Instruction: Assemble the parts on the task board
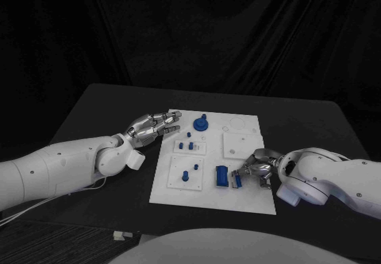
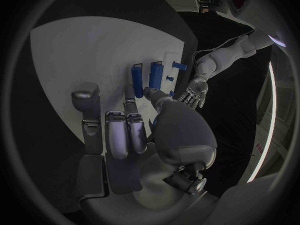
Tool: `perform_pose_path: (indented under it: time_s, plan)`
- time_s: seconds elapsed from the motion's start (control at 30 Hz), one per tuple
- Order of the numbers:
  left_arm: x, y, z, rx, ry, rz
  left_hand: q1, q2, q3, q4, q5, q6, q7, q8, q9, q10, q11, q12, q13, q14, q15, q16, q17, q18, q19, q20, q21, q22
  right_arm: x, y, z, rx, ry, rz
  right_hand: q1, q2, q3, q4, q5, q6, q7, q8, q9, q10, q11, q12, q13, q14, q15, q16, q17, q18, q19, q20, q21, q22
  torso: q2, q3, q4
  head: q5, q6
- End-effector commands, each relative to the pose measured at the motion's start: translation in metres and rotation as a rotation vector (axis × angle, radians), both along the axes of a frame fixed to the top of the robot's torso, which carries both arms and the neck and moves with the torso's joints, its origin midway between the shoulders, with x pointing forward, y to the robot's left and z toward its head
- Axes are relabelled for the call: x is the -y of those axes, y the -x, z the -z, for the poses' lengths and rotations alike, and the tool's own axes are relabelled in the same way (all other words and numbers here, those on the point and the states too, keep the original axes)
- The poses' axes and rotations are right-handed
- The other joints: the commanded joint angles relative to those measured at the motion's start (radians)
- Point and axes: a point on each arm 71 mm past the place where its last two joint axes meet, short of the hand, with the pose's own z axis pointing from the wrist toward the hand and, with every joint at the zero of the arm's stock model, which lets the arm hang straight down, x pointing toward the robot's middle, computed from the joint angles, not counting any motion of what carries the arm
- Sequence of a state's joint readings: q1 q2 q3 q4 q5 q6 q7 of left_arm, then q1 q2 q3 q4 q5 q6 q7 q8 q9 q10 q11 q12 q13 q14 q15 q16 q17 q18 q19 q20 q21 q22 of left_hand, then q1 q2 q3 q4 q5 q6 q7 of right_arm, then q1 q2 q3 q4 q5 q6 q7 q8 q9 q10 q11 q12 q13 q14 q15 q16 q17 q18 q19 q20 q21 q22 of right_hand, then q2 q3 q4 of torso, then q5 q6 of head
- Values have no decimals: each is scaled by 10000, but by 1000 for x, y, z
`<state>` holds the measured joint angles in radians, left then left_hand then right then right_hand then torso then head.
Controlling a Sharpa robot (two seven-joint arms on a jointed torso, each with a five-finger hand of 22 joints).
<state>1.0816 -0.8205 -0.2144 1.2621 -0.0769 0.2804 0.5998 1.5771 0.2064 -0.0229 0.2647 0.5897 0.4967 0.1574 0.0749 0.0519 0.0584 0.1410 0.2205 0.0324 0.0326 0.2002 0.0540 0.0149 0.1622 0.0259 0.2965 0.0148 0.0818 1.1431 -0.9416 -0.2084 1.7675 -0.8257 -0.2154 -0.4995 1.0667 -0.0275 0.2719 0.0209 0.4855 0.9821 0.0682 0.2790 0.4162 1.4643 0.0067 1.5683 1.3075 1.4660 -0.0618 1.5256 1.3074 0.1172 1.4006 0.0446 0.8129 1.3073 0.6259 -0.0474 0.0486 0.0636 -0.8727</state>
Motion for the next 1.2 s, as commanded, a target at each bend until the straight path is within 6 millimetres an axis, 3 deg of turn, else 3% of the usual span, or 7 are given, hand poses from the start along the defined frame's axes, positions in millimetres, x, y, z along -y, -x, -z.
perform_pose_path:
  time_s: [0.03,0.33,0.57,0.9,1.03,1.13,1.2]
  plan:
    - [2,1,0,-3,190,87,2,-34,54,-20,16,-18,84,61,8,15,70,45,11,-5,-7,60,14,-60,47,-35,29,-9,0,1,1,-54,148,77,-107,1,-18,118,-292,-25,55,56,-8,1065,-73,25,2633,854,-31,-21,1886,97,-35,-7,-55,925,1,-2,1,-4,1]
    - [2,1,0,-14,186,95,2,-34,54,-20,16,-18,84,61,8,15,70,45,11,-5,-7,60,14,-60,47,-35,29,-9,0,2,2,-194,309,-23,-226,-42,-166,332,-981,-21,55,101,-21,1065,-70,25,2633,852,-28,-28,1876,101,-31,-5,-108,920,-5,-2,-4,19,1]
    - [1,1,0,-34,173,100,-6,-41,83,-14,16,-7,90,66,10,14,75,44,11,-7,-7,60,14,-59,45,-35,27,-14,-1,3,3,-313,435,-115,-354,-96,-396,570,-1873,34,43,176,-18,1065,-80,25,2633,851,-36,-33,1867,103,-17,-10,-140,919,3,-4,-1,20,1]
    - [2,1,0,-48,178,124,-6,-41,83,-14,16,-7,90,66,10,14,75,44,11,-7,-7,60,14,-59,45,-35,27,-14,-1,3,3,-351,539,-109,-336,11,-462,690,-2032,224,-33,346,65,1065,-133,25,2633,847,-70,-47,1847,107,-5,-29,-148,923,4,-2,-1,23,1]
    - [2,1,0,-53,182,134,-6,-41,83,-14,16,-7,90,66,10,14,75,44,11,-7,-7,60,14,-59,45,-35,27,-14,-2,3,3,-348,549,-96,-228,74,-517,715,-2049,478,-184,717,338,1065,-263,25,2633,849,-169,-47,1848,117,7,-107,-159,925,1,-2,0,28,1]
    - [2,1,0,-57,185,145,-6,-41,83,-14,16,-7,90,66,10,14,75,44,11,-7,-7,60,14,-59,45,-35,27,-14,-2,3,3,-322,540,-68,-82,165,-549,721,-2047,567,-338,1207,777,1065,-403,25,2633,845,-287,-64,1825,117,20,-214,-183,924,3,-1,-2,39,1]
    - [3,1,0,-69,184,159,-6,-41,83,-14,16,-7,90,66,10,14,75,44,11,-7,-7,60,14,-59,45,-35,27,-14,-3,3,3,-288,524,-38,62,230,-575,732,-1974,529,-484,1833,1428,1065,-535,25,2633,838,-388,-94,1784,119,31,-318,-222,921,2,-2,0,44,1]
